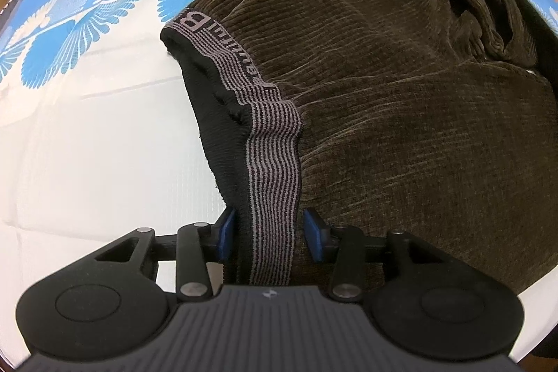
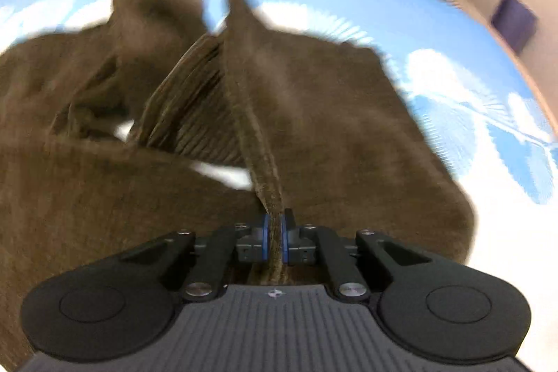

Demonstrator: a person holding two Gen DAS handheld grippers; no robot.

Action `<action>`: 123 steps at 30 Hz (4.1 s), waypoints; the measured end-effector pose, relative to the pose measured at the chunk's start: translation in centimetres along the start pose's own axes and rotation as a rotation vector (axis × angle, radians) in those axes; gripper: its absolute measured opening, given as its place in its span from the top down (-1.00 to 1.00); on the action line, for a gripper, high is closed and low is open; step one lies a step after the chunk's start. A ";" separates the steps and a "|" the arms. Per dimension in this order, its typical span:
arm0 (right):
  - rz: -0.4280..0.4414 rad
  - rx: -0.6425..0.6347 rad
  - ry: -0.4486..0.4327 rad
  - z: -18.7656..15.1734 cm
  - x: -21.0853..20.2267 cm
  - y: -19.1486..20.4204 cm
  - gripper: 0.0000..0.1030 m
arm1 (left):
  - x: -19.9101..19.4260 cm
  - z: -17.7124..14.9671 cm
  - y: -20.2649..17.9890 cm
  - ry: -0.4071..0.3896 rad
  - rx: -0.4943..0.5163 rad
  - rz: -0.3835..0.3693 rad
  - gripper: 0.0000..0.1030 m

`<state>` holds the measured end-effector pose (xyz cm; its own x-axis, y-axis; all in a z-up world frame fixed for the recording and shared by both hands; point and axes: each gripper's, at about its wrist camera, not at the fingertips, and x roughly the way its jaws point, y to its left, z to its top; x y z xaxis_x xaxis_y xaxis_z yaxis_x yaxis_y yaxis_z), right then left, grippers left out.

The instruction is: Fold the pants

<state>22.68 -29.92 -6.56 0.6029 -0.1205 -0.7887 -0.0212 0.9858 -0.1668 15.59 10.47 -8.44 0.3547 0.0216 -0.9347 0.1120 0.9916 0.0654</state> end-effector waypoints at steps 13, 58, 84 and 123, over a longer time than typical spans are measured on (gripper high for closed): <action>-0.195 1.147 0.331 -18.6 -6.5 -28.8 0.86 | 0.1 -0.2 -0.4 -0.003 0.033 0.018 0.08; -0.363 1.296 0.137 -23.0 -7.7 -33.0 0.54 | 0.7 0.2 0.5 0.022 -0.031 0.003 -0.05; -0.218 1.003 0.027 -16.5 -8.6 -28.3 0.88 | -3.0 -3.5 3.9 0.013 0.012 0.073 0.74; -0.068 0.390 -0.291 -3.4 -15.6 -10.7 0.15 | -5.4 -0.1 -2.5 -0.115 0.157 0.098 0.02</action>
<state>10.81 -38.99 5.48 0.7913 -0.2030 -0.5767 0.2929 0.9539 0.0661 13.29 7.89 -3.58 0.4738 0.0930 -0.8757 0.2115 0.9533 0.2157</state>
